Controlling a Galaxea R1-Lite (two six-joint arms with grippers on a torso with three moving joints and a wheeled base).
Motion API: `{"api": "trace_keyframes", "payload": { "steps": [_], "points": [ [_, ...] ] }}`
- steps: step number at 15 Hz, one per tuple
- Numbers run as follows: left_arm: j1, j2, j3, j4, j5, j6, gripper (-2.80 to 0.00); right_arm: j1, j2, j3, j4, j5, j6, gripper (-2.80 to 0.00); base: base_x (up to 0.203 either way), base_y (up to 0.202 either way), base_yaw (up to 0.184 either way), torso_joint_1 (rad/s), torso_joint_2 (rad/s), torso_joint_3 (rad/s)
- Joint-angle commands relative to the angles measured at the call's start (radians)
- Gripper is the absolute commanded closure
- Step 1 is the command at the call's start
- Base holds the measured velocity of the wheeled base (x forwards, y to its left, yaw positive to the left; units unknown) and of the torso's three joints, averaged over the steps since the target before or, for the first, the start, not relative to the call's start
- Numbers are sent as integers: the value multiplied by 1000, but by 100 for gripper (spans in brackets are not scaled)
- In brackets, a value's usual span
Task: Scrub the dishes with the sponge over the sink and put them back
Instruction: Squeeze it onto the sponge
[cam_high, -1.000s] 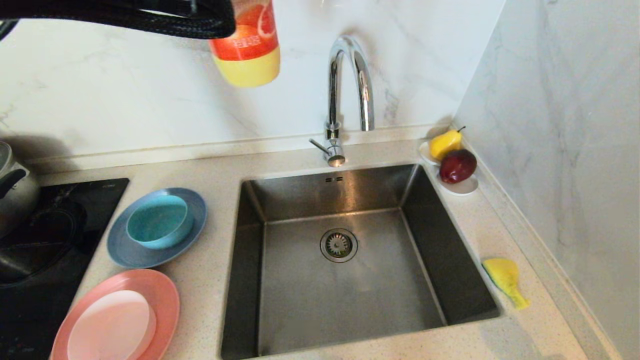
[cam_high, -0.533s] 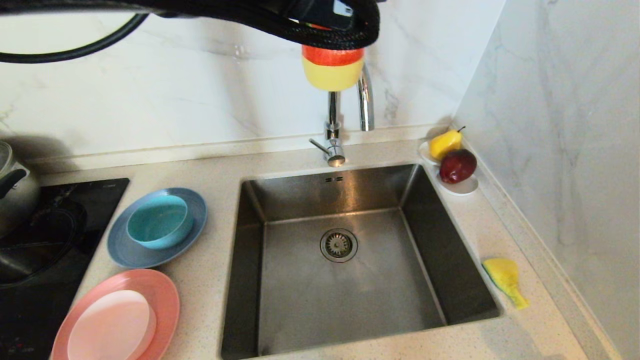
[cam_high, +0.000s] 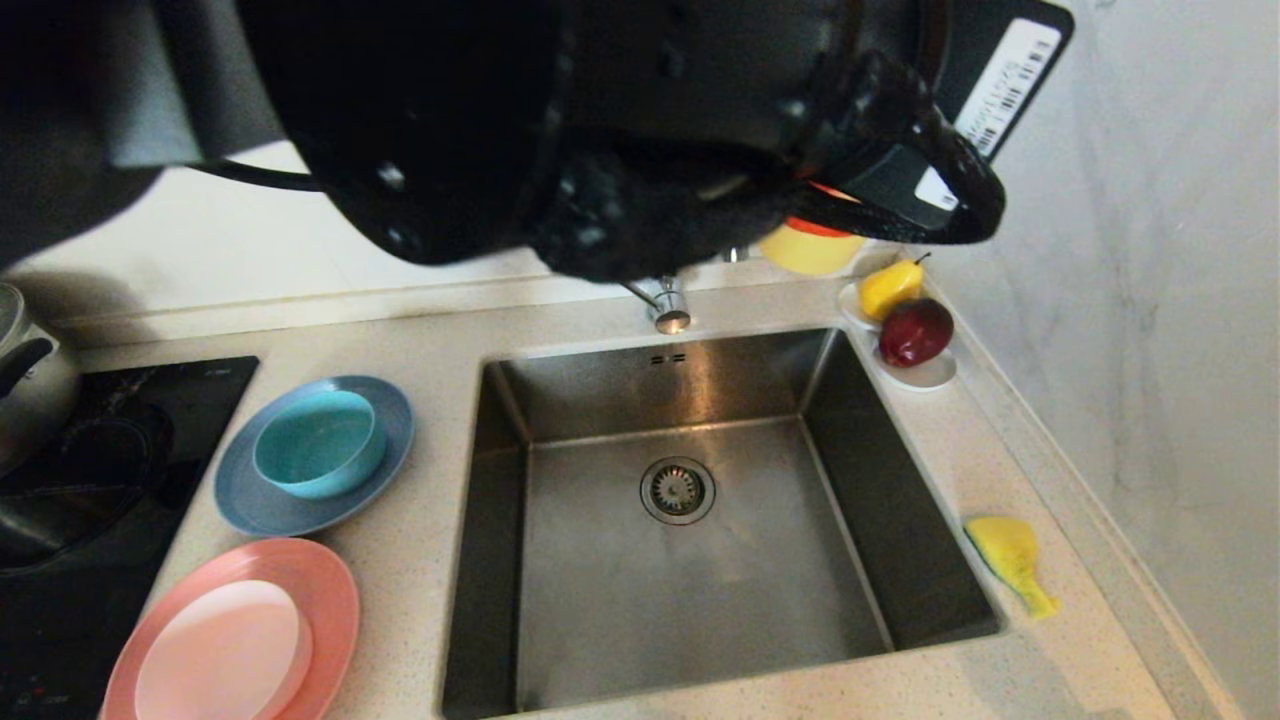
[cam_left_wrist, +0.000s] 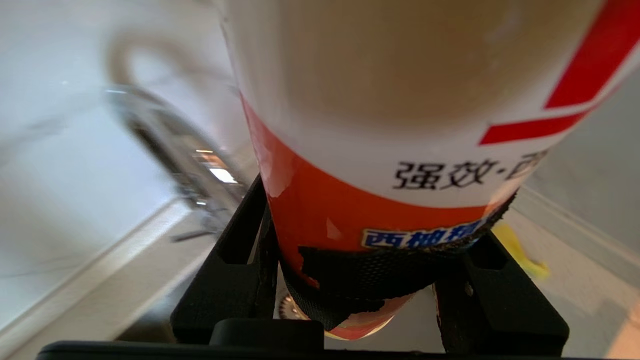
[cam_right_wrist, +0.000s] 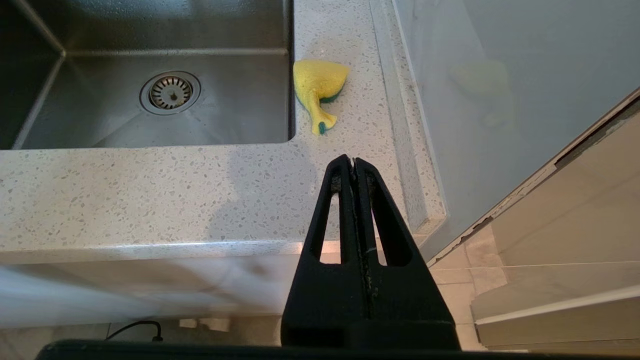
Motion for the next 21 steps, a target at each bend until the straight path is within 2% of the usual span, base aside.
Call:
{"api": "trace_keyframes", "payload": {
  "steps": [1,6,10,13,18,21],
  "points": [
    [-30,60,-1,0,15,2,0,0,-1,0,0,0,0,0,0,0,0,0,0,0],
    [-97,160,3,0,69,-2,0,0,-1,0,0,0,0,0,0,0,0,0,0,0],
    [-106,219,4,3,74,-3,0,0,-1,0,0,0,0,0,0,0,0,0,0,0],
    [-109,264,23,13,128,3,0,0,-1,0,0,0,0,0,0,0,0,0,0,0],
    [-109,307,129,30,161,86,0,0,-1,0,0,0,0,0,0,0,0,0,0,0],
    [-109,369,138,22,181,112,0,0,-1,0,0,0,0,0,0,0,0,0,0,0]
  ]
}}
